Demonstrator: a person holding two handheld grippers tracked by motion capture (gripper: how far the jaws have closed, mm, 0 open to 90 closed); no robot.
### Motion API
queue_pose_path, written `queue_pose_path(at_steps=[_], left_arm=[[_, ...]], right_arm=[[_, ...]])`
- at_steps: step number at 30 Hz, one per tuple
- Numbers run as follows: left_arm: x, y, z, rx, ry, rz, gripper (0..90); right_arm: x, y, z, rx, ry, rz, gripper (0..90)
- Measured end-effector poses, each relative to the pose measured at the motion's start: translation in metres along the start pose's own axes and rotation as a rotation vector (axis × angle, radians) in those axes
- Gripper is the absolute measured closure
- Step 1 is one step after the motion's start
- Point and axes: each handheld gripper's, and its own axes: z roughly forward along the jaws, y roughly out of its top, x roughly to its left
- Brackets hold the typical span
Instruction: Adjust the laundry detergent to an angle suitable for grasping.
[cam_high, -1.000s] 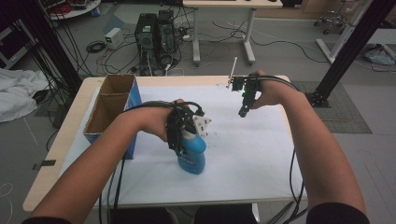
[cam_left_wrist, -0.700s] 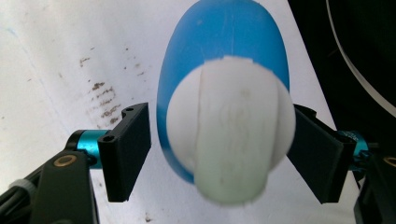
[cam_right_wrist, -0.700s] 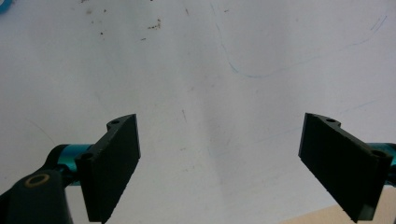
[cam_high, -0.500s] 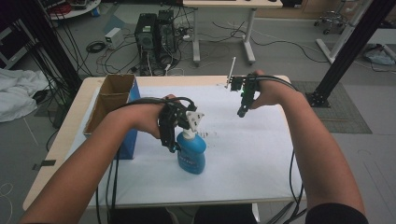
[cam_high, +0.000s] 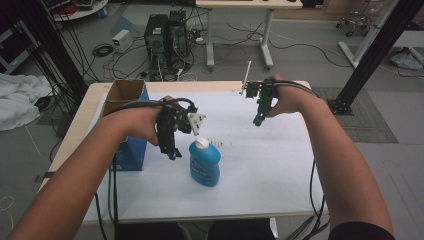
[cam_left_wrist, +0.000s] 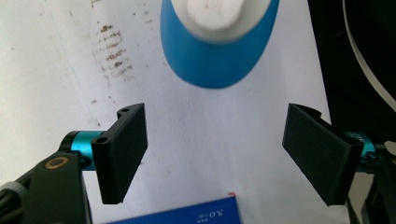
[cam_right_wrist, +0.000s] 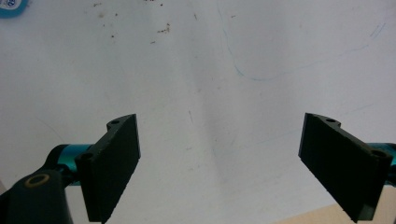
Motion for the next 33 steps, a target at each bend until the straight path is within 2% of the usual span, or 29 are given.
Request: queue_pose_path(at_steps=[3,7,12,13,15,17,25,33], left_arm=[[-0.001,-0.004,-0.006,0.026,0.007,-0.027,20.6],[-0.002,-0.007,-0.012,0.038,0.015,-0.051,19.3],[0.001,-0.011,-0.018,0.056,0.041,-0.08,19.1],[0.001,-0.014,-0.022,0.066,0.064,-0.086,19.1],[0.002,-0.017,-0.026,0.049,0.076,-0.095,19.1],[0.002,-0.019,-0.029,0.046,0.085,-0.104,19.2],[0.0,-0.022,-0.028,0.054,0.064,-0.142,19.1],[-0.002,-0.026,-0.03,0.057,0.082,-0.157,14.7]], right_arm=[[0.004,0.0,-0.003,0.005,-0.002,0.01,11.8],[0.007,0.001,-0.006,0.005,-0.005,0.001,11.8],[0.009,0.001,-0.006,0.001,-0.007,-0.004,11.8],[0.01,0.002,-0.006,0.001,-0.006,-0.006,11.8],[0.013,0.003,-0.007,0.005,-0.009,-0.025,11.8],[0.014,0.003,-0.008,0.005,-0.007,-0.024,11.8],[0.015,0.003,-0.008,0.004,-0.016,-0.032,11.8],[0.017,0.006,-0.008,0.006,-0.014,-0.038,11.8]])
